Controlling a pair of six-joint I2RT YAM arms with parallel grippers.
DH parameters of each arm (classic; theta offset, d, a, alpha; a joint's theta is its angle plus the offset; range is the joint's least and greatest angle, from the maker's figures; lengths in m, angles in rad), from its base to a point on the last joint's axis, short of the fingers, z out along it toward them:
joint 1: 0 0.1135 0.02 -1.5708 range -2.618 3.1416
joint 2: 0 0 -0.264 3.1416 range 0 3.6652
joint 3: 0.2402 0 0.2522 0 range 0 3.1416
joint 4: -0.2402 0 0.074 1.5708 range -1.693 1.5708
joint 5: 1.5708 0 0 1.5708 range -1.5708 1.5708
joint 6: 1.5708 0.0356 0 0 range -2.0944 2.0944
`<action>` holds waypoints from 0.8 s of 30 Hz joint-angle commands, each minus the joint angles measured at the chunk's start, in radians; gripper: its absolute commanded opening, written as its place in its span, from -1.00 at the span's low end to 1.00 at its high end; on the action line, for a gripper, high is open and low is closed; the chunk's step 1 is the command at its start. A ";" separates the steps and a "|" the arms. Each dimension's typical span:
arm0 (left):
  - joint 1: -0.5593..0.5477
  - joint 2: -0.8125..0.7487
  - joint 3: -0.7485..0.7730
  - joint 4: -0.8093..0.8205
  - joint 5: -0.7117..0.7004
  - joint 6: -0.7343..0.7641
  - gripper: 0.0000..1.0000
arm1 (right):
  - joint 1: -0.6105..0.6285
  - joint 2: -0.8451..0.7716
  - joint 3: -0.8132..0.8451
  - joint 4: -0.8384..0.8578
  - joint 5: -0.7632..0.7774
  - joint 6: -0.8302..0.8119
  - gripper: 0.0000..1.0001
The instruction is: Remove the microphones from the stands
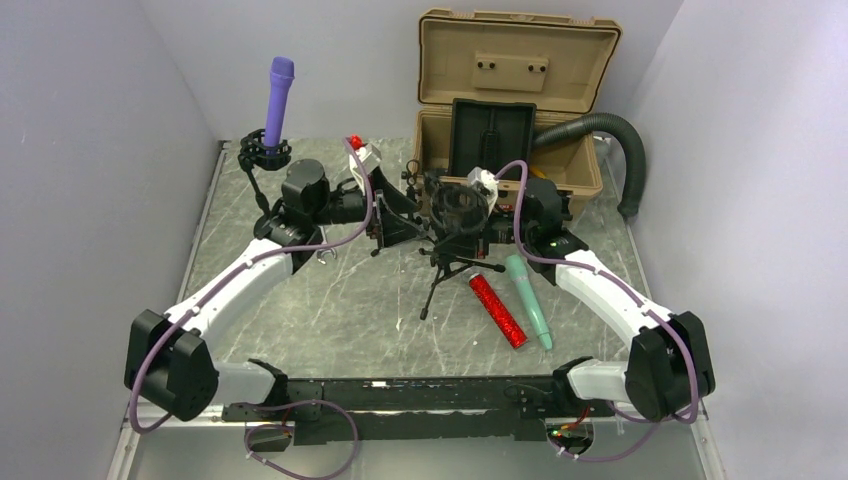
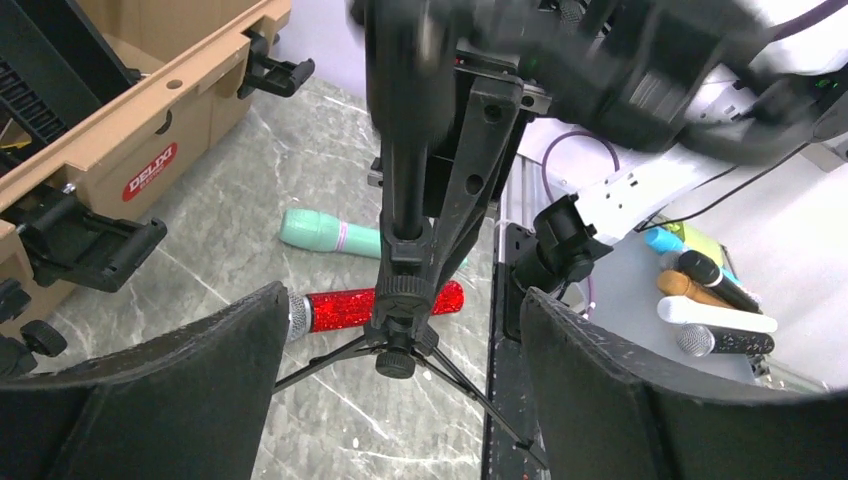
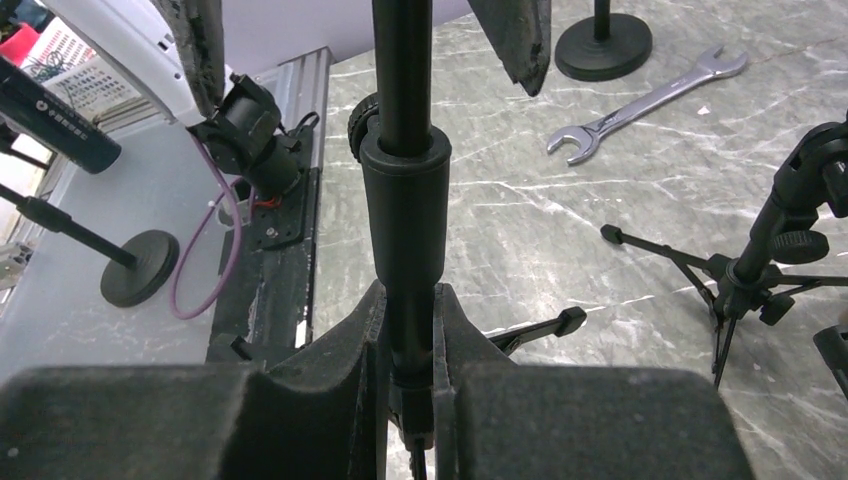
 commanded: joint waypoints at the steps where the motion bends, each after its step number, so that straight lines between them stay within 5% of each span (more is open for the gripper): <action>1: 0.003 -0.064 0.032 -0.056 -0.023 0.123 0.80 | -0.004 -0.047 0.007 0.053 -0.013 -0.017 -1.00; 10: 0.000 -0.116 0.076 -0.200 -0.088 0.377 0.93 | -0.010 -0.041 0.003 0.079 -0.025 0.009 -1.00; 24: -0.069 -0.009 0.065 -0.136 0.011 0.399 0.99 | -0.010 -0.060 0.008 0.166 -0.113 0.133 -1.00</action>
